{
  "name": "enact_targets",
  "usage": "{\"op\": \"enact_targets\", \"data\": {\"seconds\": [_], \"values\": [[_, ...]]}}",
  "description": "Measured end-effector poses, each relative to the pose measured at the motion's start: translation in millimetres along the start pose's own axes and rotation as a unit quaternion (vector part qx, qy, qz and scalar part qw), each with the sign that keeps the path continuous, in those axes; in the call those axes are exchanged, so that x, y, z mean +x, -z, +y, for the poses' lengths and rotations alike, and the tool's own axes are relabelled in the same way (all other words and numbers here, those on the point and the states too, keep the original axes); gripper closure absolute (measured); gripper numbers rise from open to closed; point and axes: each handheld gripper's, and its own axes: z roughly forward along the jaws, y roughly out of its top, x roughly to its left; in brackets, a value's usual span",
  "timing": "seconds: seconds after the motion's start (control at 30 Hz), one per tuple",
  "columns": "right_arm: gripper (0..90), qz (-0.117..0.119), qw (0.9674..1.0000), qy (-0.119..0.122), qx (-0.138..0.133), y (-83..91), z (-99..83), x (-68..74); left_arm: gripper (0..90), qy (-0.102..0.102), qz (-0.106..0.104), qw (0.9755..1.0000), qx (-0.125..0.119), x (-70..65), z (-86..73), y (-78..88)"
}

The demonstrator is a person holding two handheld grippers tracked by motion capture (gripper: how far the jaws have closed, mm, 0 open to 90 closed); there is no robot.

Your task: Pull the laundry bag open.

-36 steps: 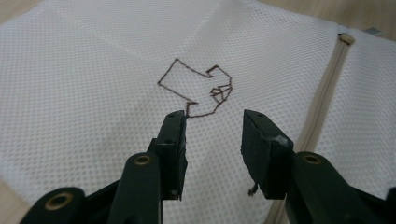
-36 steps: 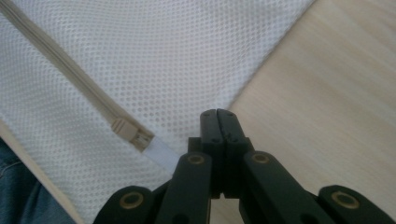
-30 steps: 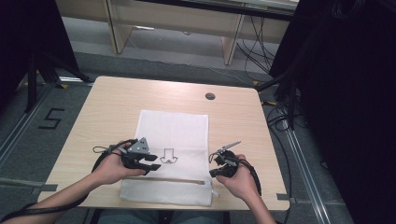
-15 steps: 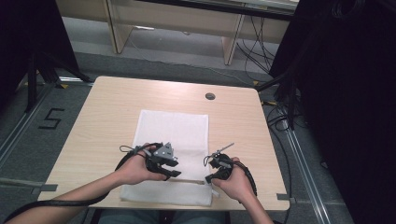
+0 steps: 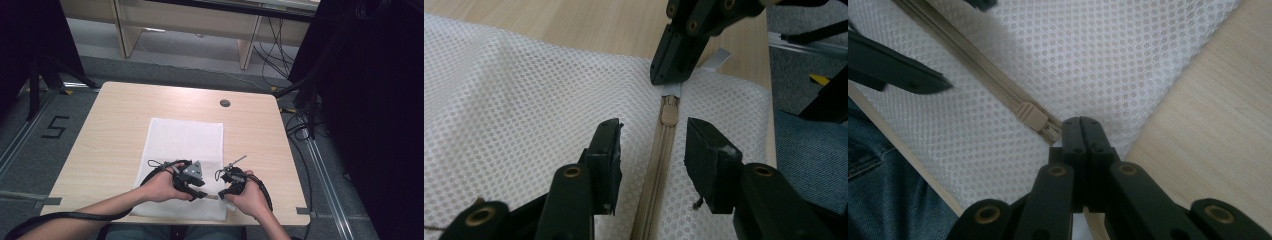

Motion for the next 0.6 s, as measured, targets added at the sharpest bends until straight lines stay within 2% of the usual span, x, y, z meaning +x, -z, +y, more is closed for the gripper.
{"op": "enact_targets", "data": {"seconds": [0.03,0.07,0.1,0.17,0.2,0.3,0.33,0.37,0.4,0.43,0.53,0.57,0.6], "values": [[90.0,-0.001,1.0000,0.001,-0.002,2.2,0.0,-0.2,58.4,-0.005,0.000,1.0000,0.003,0.0,0.9,-1.6],[90.0,-0.002,0.9999,-0.008,-0.010,5.9,-0.4,0.5,58.8,0.001,-0.001,1.0000,0.002,-1.0,1.1,-3.3],[90.0,-0.002,0.9999,0.001,-0.013,8.3,-0.5,-1.4,59.1,-0.007,-0.001,1.0000,0.002,-0.3,1.6,-3.8],[90.0,-0.003,0.9999,-0.010,-0.008,10.2,-2.0,-1.0,59.6,0.004,-0.005,1.0000,0.003,-1.5,1.9,-5.7],[90.0,-0.003,1.0000,-0.005,-0.005,8.9,-2.8,-2.4,60.0,-0.007,-0.005,1.0000,0.004,-0.6,2.4,-6.2],[90.0,0.000,0.9999,-0.009,0.013,3.1,-4.4,-2.8,60.7,0.002,-0.005,1.0000,0.003,-2.7,1.8,-8.9],[90.0,0.002,0.9998,-0.015,0.015,1.8,-4.0,-1.8,60.7,-0.007,-0.008,0.9999,0.007,-2.4,2.4,-9.6],[90.0,0.000,0.9998,-0.006,0.018,1.1,-2.8,-2.4,60.9,-0.008,-0.008,0.9999,0.009,-3.1,2.9,-10.8],[90.0,-0.004,0.9996,-0.013,0.024,0.4,-2.3,-0.8,61.2,-0.004,-0.009,0.9999,0.009,-3.9,3.4,-11.9],[90.0,-0.004,0.9997,-0.010,0.022,-0.5,-2.2,-0.9,61.5,-0.012,-0.010,0.9998,0.010,-3.8,4.8,-13.1],[90.0,0.002,0.9996,-0.015,0.023,-2.4,-1.6,-3.3,62.8,-0.016,-0.011,0.9997,0.012,-6.2,8.9,-18.2],[90.0,0.007,0.9997,-0.013,0.021,-2.5,-1.6,-4.5,63.4,-0.026,-0.011,0.9995,0.014,-5.8,10.3,-19.6],[90.0,0.010,0.9994,-0.025,0.022,-2.1,-2.3,-3.5,63.5,-0.016,-0.015,0.9997,0.012,-7.5,10.4,-21.7]]}}
